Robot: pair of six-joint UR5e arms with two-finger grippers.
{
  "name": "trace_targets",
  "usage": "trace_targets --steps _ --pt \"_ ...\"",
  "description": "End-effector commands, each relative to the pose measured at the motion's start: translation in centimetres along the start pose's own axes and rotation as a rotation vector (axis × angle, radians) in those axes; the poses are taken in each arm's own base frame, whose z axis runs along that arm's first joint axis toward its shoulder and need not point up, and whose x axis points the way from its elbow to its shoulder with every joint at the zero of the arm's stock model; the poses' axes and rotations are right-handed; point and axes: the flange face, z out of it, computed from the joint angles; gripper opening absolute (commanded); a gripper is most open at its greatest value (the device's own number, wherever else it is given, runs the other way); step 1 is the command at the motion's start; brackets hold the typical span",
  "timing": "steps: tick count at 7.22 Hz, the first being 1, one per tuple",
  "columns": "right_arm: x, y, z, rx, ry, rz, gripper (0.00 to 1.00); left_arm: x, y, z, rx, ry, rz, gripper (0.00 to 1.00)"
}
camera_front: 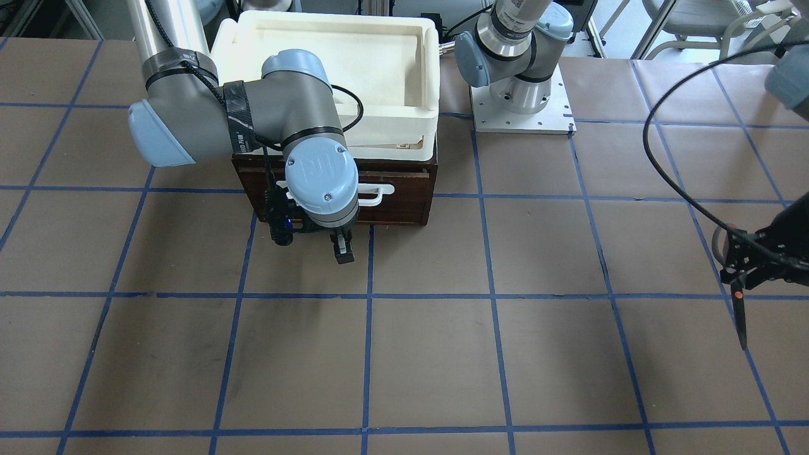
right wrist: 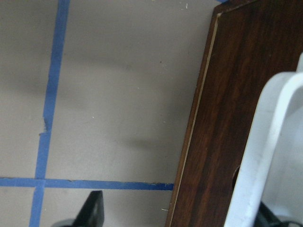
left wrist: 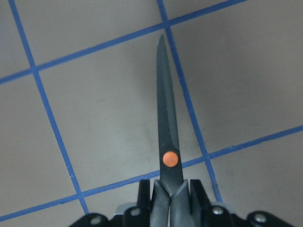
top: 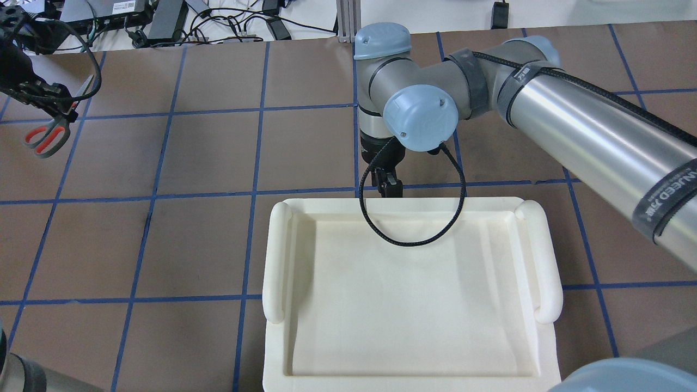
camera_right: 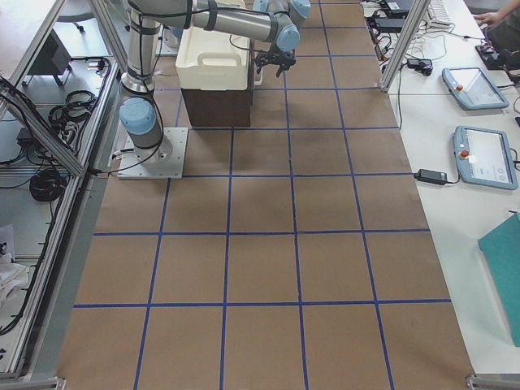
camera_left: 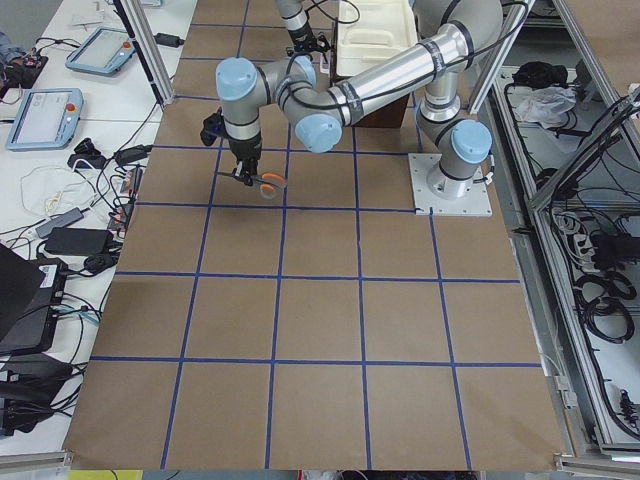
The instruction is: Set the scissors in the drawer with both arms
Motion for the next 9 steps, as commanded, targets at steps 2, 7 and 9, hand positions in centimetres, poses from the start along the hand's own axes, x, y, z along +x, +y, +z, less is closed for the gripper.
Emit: trace_targets --steps 2,7,9 --pt "-0.7 0.0 -0.8 0.004 -0.074 -0.050 1.00 4.9 -0.1 -6.8 0.023 -0.099 0.713 0.01" --pt "-3.4 -0.4 -1.6 0.016 -0.214 -0.122 1.00 21.1 -4.6 -8.9 0.076 -0.010 1.205 0.00" --pt "-4.5 -0.8 -2.9 0.018 -0.247 -0.136 1.00 27.1 -5.5 -8.7 0.074 0.034 1.308 0.00"
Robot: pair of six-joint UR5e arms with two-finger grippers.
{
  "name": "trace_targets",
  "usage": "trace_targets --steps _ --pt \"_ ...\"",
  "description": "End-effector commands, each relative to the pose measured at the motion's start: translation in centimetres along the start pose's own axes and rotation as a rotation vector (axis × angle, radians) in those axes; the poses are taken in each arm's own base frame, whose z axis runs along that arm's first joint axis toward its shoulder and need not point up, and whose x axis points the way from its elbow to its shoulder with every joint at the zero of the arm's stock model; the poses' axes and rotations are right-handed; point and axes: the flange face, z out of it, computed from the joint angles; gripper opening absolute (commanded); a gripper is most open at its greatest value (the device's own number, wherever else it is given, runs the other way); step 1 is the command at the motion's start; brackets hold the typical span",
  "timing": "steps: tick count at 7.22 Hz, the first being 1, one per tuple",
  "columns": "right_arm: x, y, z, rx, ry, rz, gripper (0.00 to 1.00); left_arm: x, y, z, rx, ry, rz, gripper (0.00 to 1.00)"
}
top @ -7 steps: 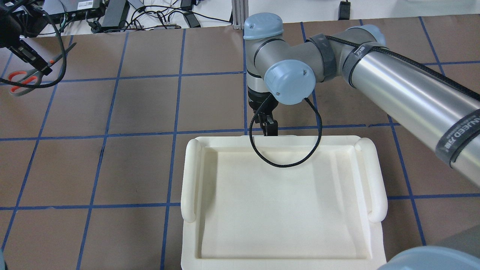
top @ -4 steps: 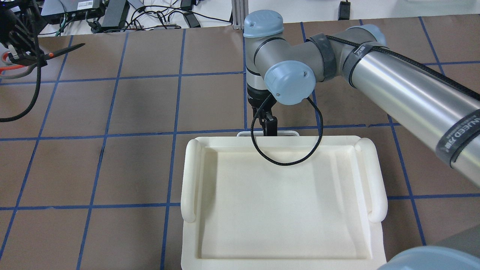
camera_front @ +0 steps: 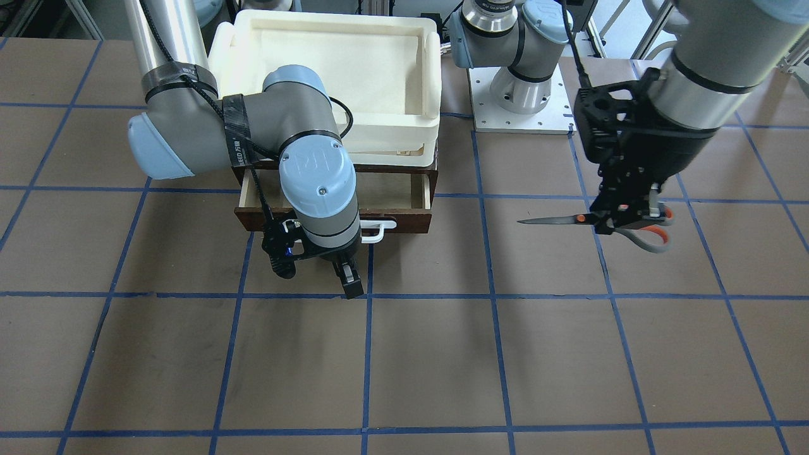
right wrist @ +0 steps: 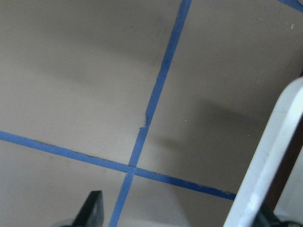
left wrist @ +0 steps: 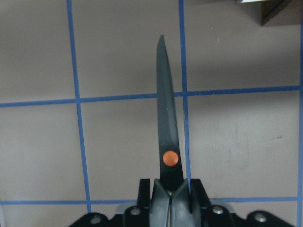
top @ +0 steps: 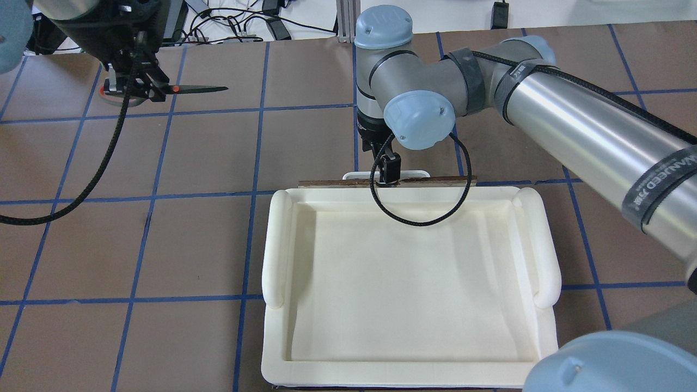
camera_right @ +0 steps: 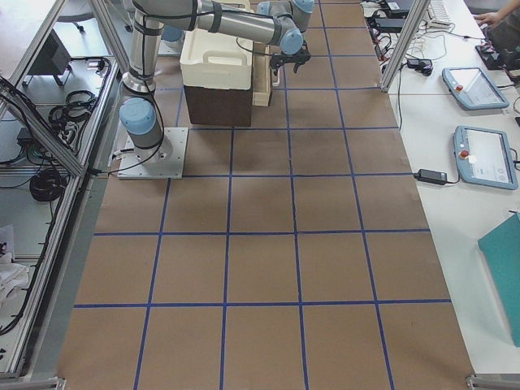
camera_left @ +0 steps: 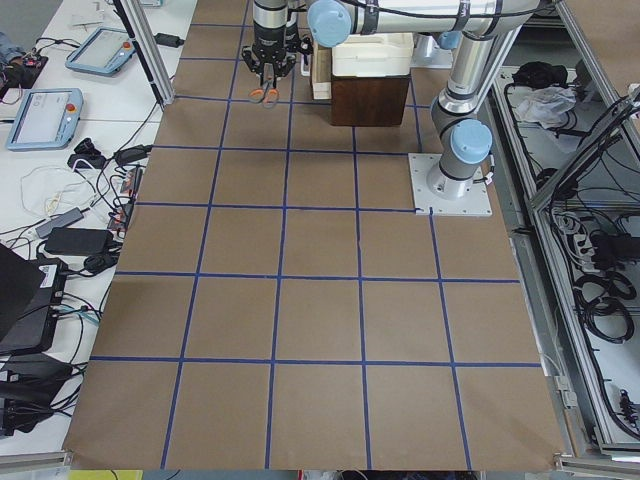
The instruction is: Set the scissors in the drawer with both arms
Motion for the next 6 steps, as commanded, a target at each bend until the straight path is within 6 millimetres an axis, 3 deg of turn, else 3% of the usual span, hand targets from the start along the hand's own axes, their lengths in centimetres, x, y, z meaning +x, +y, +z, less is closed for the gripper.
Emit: trace_targets --steps 1,3,6 --pt "-1.2 -0.4 -1.1 0.003 -0.033 -0.013 1.00 0.8 -4.3 0.3 0.017 0.023 0.068 0.00" --pt "-1.7 -0.6 -2.3 0.009 -0.058 -0.045 1.00 0.9 -4.4 0.2 0.019 0.022 0.066 0.00" --pt "-3.5 -1.9 -1.9 0.028 -0.060 -0.070 1.00 1.0 -4.4 0.2 0.016 0.025 0.039 0.00"
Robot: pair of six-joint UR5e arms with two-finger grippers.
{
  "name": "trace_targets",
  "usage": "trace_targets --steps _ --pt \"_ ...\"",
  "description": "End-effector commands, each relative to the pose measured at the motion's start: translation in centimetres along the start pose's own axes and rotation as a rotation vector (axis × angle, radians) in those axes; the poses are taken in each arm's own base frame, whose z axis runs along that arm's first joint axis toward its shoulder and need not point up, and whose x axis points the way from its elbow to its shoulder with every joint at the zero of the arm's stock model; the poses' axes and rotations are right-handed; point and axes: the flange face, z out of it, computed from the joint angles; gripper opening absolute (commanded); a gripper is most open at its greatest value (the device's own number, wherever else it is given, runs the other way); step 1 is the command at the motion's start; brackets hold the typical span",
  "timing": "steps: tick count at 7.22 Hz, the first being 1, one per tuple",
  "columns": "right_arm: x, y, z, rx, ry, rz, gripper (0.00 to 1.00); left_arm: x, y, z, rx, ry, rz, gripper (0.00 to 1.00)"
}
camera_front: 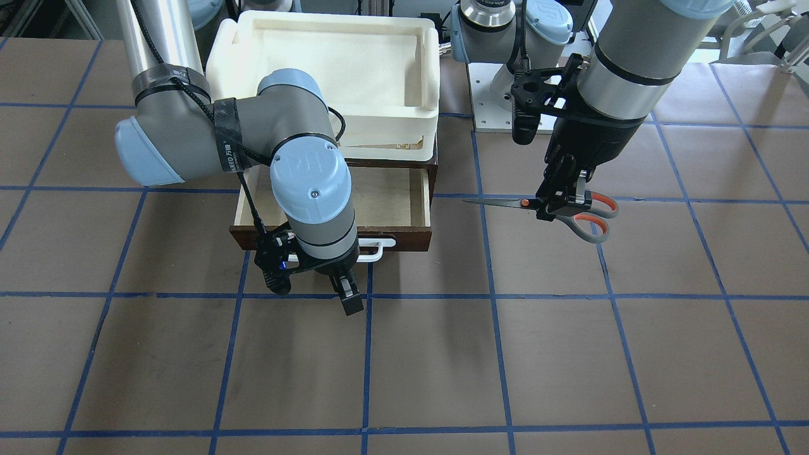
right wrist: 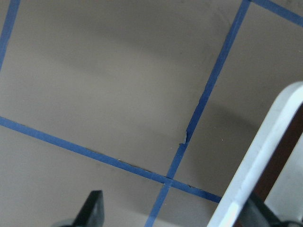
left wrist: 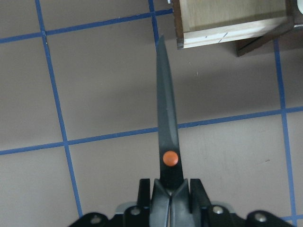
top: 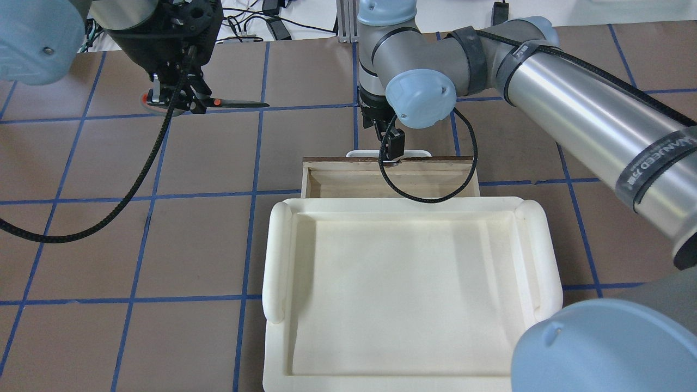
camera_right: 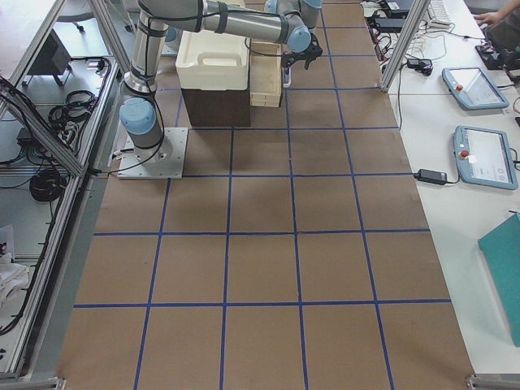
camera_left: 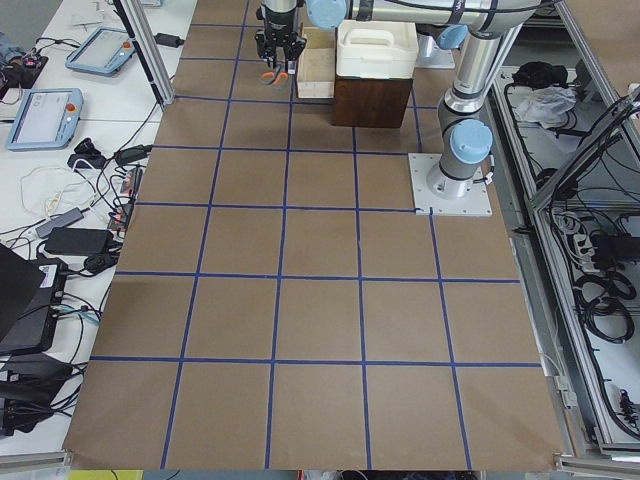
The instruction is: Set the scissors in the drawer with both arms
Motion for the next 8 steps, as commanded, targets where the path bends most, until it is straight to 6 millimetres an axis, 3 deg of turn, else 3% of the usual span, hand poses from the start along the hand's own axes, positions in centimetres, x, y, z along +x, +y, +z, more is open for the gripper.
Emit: trace_targets --steps 1,8 --pt "-0.9 -0.4 0.1 0.002 -0.006 -0.014 1.00 0.1 -0.1 0.1 0.000 0.012 -0.020 0.00" --pt "-3.2 -1.0 -0.1 -0.002 -0.032 -0.042 1.00 0.3 -0.5 -0.2 0.003 0.005 -0.018 0.00"
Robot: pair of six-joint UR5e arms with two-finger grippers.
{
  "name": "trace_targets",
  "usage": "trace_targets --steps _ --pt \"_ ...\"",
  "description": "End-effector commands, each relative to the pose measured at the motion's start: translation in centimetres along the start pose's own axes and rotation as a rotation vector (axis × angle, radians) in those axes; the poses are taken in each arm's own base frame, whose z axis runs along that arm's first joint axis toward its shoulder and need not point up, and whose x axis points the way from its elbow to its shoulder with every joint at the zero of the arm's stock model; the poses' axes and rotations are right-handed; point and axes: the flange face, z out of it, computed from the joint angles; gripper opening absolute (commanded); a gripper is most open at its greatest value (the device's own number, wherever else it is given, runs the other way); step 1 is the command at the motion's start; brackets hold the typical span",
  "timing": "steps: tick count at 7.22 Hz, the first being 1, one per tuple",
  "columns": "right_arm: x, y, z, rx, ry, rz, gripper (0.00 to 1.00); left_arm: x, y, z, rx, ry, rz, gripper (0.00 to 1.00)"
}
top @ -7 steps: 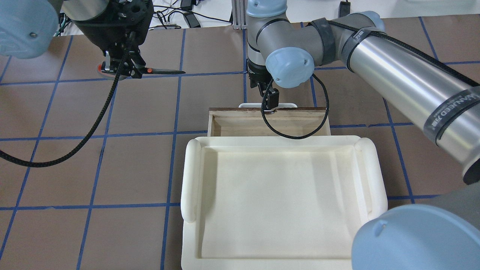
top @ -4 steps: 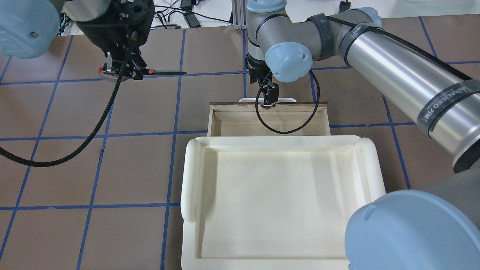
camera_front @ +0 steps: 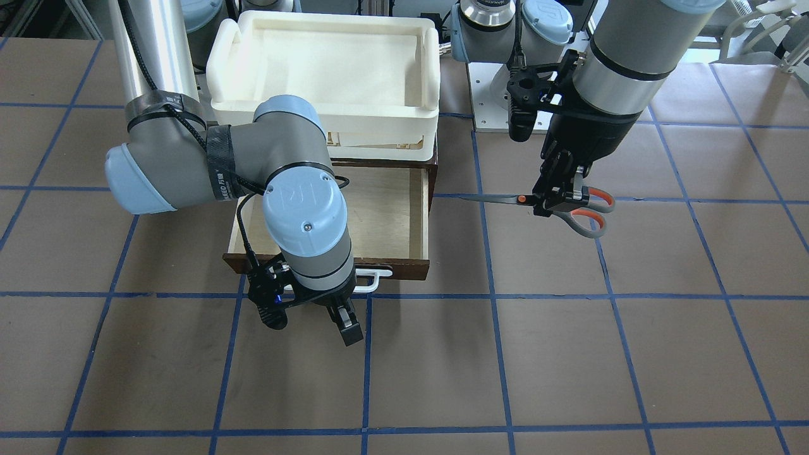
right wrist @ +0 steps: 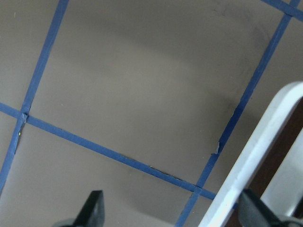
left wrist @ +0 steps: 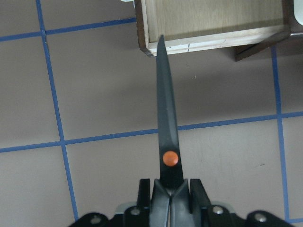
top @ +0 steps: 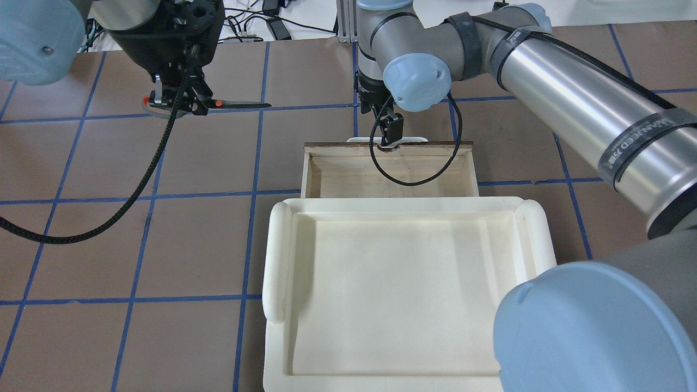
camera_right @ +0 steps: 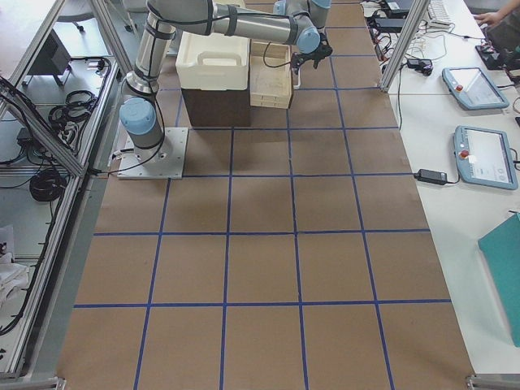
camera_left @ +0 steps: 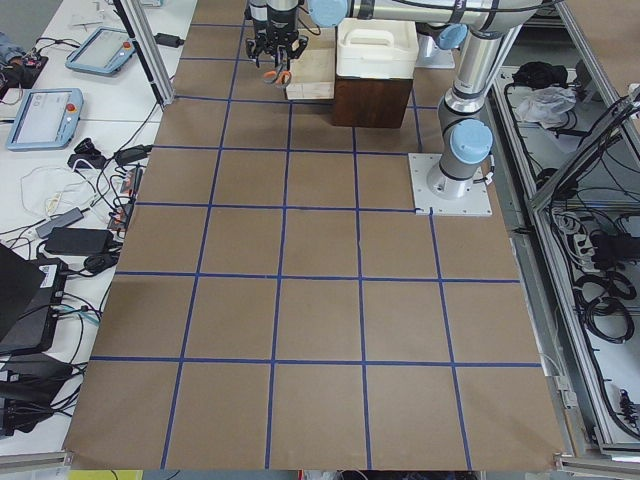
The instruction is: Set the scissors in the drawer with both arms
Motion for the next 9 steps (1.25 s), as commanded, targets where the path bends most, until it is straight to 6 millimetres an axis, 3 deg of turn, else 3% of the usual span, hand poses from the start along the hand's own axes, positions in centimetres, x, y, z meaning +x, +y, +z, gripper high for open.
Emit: trace_targets --steps 1,2,4,5,6,7,9 --pt "-0.4 -0.2 0.3 -0.003 0.000 -0.013 1.00 -0.2 0.0 0.5 0.004 0.008 0.000 0.00" --pt "-0.7 -0.2 -0.4 0.000 -0.013 -0.016 1.00 -0.2 -1.0 0.7 0.009 0.011 0.017 0.00" --pt "-0.1 -0.1 -2.6 0.006 -0.024 -0.017 1.00 0.4 -4.9 1.0 0.020 0.020 -0.011 0.00" --pt "1.2 0.3 -5.2 -0.001 -0.013 -0.016 1.00 0.7 -6.4 1.3 0.022 0.028 0.010 0.00" --pt "2.5 0.3 -7.2 0.000 0.001 -0.029 1.00 1.2 -8.7 2.0 0.022 0.045 -0.082 0.00" --pt "3.4 -1.0 -9.4 0.016 -0.021 -0.147 1.00 1.4 -11.2 3.4 0.019 0.061 -0.078 0.00" --pt "5.8 -8.1 -13.5 0.031 -0.043 -0.427 1.00 1.9 -15.1 5.6 0.012 0.100 -0.112 0.00"
